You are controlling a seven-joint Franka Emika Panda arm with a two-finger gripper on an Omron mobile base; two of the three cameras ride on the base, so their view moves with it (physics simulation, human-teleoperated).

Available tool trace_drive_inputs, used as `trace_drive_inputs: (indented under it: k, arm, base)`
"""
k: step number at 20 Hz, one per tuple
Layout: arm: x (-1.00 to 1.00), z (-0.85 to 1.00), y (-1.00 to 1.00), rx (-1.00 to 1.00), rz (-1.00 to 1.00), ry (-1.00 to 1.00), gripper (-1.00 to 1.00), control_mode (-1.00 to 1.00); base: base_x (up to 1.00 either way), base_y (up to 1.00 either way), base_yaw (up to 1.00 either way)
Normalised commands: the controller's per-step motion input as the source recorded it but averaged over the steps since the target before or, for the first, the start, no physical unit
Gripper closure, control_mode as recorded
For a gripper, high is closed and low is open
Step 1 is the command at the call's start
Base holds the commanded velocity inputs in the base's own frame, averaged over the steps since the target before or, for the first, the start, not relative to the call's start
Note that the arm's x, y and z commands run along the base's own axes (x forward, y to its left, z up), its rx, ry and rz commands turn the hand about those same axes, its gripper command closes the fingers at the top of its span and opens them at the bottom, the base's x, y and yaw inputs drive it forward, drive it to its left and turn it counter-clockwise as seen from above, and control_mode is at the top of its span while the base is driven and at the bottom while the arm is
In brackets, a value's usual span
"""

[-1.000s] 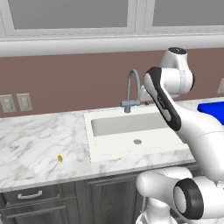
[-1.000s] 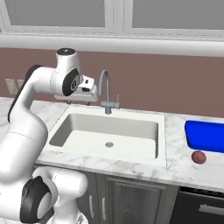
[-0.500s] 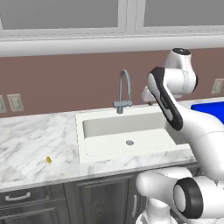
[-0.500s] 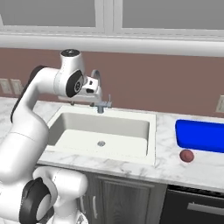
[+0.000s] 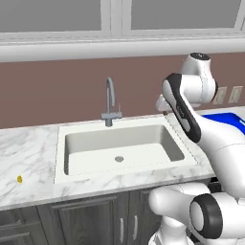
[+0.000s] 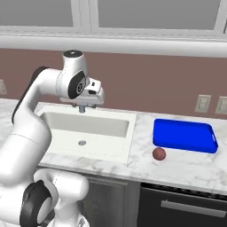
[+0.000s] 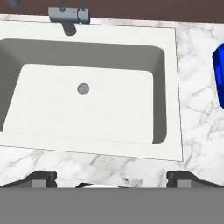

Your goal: Pick up all produce items and place them in the sink. Turn on the sink faucet to wash them. Then turn the sink off and put them in the tray.

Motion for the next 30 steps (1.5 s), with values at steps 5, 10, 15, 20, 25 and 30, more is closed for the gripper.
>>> trace_drive_inputs:
  k: [5,10,15,20,25,30]
  arm:
    - [0.00,0.00,0.00,0.00,0.00,0.00,-1.00,1.00]
    - [0.00,0.00,0.00,0.00,0.00,0.00,-1.00,1.00]
    - [0.00,0.00,0.00,0.00,0.00,0.00,-1.00,1.00]
    - [0.00,0.00,0.00,0.00,0.00,0.00,-1.00,1.00]
    - [0.00,0.00,0.00,0.00,0.00,0.00,-1.00,1.00]
    - [0.00,0.00,0.00,0.00,0.00,0.00,-1.00,1.00]
  base:
    - [0.16,-0.56,0.00]
    - [0.31,-0.28,0.00]
    - [0.42,-0.09,0.00]
    - [0.46,-0.12,0.00]
    - [0.44,-0.35,0.00]
    - [0.28,-0.52,0.00]
